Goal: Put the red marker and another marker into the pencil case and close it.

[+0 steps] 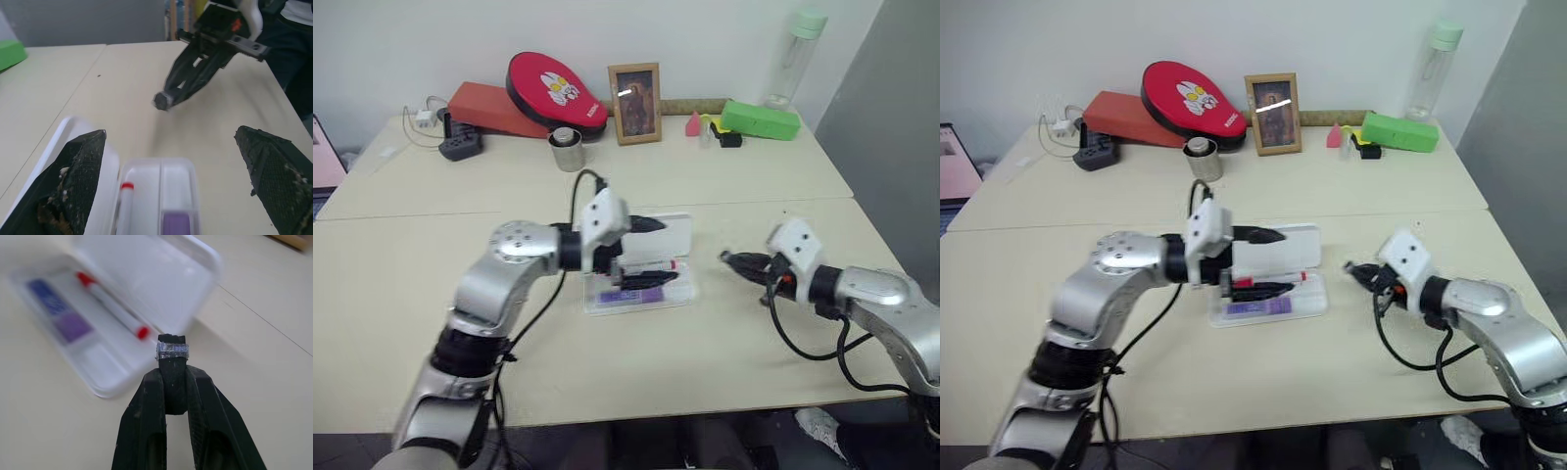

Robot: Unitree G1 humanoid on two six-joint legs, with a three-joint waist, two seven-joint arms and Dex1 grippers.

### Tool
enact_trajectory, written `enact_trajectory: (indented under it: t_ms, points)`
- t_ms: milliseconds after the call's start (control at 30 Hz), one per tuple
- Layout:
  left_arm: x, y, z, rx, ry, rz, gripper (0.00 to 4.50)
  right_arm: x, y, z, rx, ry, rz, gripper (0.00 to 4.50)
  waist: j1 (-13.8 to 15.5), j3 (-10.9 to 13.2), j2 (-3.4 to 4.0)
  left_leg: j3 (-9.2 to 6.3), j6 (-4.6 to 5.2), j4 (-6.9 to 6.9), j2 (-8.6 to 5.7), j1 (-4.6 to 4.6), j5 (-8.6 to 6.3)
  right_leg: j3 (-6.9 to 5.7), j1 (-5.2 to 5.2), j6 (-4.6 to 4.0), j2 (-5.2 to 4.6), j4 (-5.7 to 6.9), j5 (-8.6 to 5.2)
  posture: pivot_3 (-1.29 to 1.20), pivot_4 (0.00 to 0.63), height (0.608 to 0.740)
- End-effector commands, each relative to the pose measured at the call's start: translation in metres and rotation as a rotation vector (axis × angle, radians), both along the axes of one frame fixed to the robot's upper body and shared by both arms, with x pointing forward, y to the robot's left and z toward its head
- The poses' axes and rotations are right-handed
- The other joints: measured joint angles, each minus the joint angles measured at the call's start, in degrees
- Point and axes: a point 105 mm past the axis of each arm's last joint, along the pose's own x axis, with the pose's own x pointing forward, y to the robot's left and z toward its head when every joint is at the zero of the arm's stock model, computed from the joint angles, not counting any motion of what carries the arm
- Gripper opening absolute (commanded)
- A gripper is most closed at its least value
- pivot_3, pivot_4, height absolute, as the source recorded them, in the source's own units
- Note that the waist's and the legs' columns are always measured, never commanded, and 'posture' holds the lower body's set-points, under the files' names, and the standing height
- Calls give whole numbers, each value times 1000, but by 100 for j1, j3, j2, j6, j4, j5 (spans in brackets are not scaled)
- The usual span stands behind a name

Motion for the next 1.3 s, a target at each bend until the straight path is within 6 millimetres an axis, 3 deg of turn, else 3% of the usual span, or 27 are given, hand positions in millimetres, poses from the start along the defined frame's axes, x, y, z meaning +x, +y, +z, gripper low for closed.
enact_trajectory:
  t_ms: [33,233,500,800,867,933,1300]
  points:
    - [-14,21,12,-9,-24,2,4500,10,18,4,-27,-14,157,250,31,0,-1,1,0,1,0,0,0,5,0,-1,-1,-1,1,0,150,740]
    - [-29,52,10,44,24,70,4500,40,34,-21,-155,45,260,250,54,2,-2,0,-1,-2,10,1,0,9,-8,-7,2,-3,3,0,150,740]
    - [-30,52,11,24,0,146,4500,28,33,-38,-239,144,376,250,107,2,-3,1,-1,2,8,-16,0,5,-15,-7,-9,-7,4,0,150,740]
    - [-30,51,11,32,-5,162,4500,31,35,-39,-245,150,375,250,79,2,-2,2,-2,0,20,-9,0,6,-15,-10,3,-2,5,0,150,740]
    - [-29,50,11,31,-9,161,4500,31,36,-38,-242,147,376,940,79,2,-2,3,-2,0,21,-9,0,7,-15,-10,3,-2,5,0,150,740]
    - [-29,48,11,29,-9,157,4500,32,37,-35,-233,142,378,1167,81,2,-2,4,-2,0,21,-9,0,7,-15,-10,3,-2,6,0,150,740]
    - [-23,46,12,21,-20,167,4500,30,40,-14,-165,108,392,3599,82,2,-2,4,-2,1,22,-9,0,7,-16,-11,4,-2,6,0,150,740]
